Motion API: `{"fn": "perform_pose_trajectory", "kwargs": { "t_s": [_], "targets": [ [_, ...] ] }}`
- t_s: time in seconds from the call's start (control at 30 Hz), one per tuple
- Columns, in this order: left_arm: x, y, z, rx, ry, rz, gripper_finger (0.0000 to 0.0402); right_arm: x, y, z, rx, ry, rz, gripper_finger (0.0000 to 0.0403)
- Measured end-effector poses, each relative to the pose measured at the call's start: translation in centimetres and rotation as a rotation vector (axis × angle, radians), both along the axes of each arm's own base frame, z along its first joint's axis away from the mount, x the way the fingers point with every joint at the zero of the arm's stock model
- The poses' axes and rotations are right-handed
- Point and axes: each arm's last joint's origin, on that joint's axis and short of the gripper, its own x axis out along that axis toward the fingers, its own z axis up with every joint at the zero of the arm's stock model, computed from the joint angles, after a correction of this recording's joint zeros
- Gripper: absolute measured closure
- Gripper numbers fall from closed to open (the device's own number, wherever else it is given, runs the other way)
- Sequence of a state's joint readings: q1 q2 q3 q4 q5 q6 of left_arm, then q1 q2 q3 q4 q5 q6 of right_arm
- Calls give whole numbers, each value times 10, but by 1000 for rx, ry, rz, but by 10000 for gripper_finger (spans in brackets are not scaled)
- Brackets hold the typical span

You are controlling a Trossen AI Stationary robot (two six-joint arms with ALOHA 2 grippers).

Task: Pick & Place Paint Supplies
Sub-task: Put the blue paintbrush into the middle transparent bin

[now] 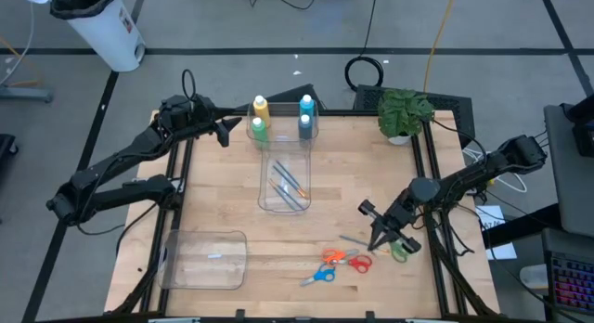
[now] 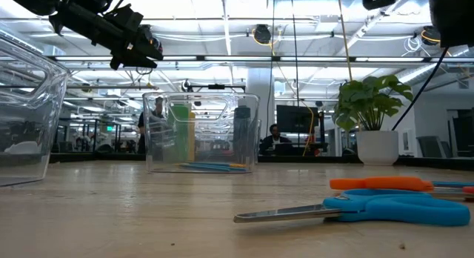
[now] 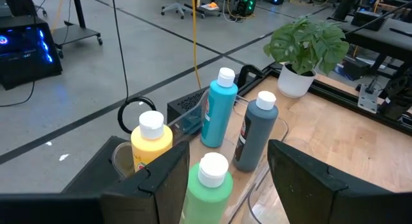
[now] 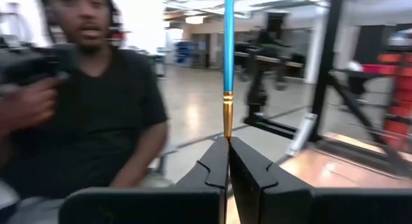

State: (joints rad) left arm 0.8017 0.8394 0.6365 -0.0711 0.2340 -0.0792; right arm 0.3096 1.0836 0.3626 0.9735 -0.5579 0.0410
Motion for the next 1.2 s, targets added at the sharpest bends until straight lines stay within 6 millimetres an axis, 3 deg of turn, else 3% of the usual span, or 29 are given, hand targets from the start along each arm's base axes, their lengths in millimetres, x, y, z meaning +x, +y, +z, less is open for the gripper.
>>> {"fn": "perform_pose_trajectory", "kwargs": {
  "t_s": [0.13, 1.2],
  "targets": [
    [0, 0, 0, 0, 0, 0, 188, -2, 2, 0, -17, -10, 98, 403],
    [0, 0, 0, 0, 0, 0, 188, -2, 2, 0, -25, -20, 94, 403]
  ]
}}
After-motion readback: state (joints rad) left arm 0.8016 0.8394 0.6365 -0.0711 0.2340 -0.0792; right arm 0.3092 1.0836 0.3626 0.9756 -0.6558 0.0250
